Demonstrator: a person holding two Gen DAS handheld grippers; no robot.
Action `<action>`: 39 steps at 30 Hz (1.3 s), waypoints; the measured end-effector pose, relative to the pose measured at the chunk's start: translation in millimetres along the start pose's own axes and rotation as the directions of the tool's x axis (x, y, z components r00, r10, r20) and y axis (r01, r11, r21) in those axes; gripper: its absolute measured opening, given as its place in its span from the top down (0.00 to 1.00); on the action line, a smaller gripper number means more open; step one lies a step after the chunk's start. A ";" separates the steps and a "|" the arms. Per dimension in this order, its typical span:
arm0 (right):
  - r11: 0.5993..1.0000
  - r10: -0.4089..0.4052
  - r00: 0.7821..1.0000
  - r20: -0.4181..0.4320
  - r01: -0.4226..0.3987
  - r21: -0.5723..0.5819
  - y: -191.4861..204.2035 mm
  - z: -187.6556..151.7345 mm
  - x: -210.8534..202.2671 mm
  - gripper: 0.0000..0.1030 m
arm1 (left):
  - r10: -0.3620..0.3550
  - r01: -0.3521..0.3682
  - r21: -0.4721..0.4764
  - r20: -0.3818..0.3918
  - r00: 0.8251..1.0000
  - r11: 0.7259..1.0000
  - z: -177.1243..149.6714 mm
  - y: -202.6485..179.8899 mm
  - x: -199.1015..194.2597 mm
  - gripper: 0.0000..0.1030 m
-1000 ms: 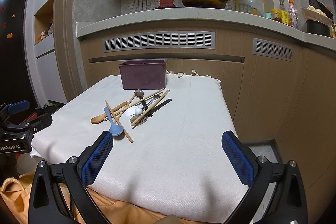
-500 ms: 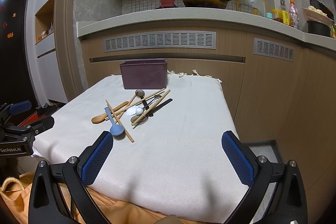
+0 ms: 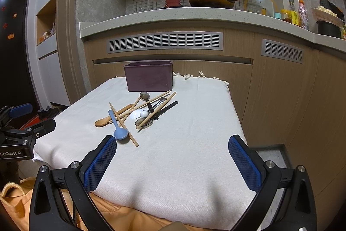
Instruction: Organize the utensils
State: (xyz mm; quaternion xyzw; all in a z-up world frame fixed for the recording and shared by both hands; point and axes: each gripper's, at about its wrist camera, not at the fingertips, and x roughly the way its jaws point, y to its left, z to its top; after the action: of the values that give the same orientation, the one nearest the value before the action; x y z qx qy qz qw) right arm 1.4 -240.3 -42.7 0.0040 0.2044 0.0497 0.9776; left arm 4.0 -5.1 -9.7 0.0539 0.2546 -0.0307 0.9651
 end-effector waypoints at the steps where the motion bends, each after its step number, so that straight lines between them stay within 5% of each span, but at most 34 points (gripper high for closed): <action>1: 1.000 0.001 1.000 -0.001 -0.001 0.001 0.4 -0.4 0.3 0.00 | 0.000 0.000 -0.001 0.000 1.000 1.000 0.0 -0.3 0.0 0.00; 17: 1.000 0.010 1.000 -0.004 -0.010 -0.005 0.2 0.3 1.1 0.00 | 0.003 -0.003 -0.009 -0.006 1.000 1.000 2.3 3.3 0.9 0.00; 24: 0.999 -0.018 0.997 0.072 0.020 -0.028 0.7 15.4 0.1 0.00 | 0.002 -0.002 -0.014 0.006 1.000 1.000 13.4 7.3 11.3 0.00; 32: 0.999 -0.036 0.994 0.101 0.040 -0.034 -1.8 46.4 24.4 0.00 | -0.033 0.033 -0.004 -0.022 0.999 0.999 44.2 11.7 46.0 0.00; 39: 0.997 -0.024 0.999 0.024 0.026 -0.074 -2.4 65.9 73.0 0.00 | -0.114 0.112 -0.025 -0.079 0.990 0.993 67.9 14.8 102.0 0.00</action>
State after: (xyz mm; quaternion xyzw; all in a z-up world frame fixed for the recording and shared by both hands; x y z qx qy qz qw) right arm 94.5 -234.6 -11.6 -0.0346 0.1913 0.0451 0.9799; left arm 127.0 -1.7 -0.1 0.0305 0.2963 -0.0804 0.9512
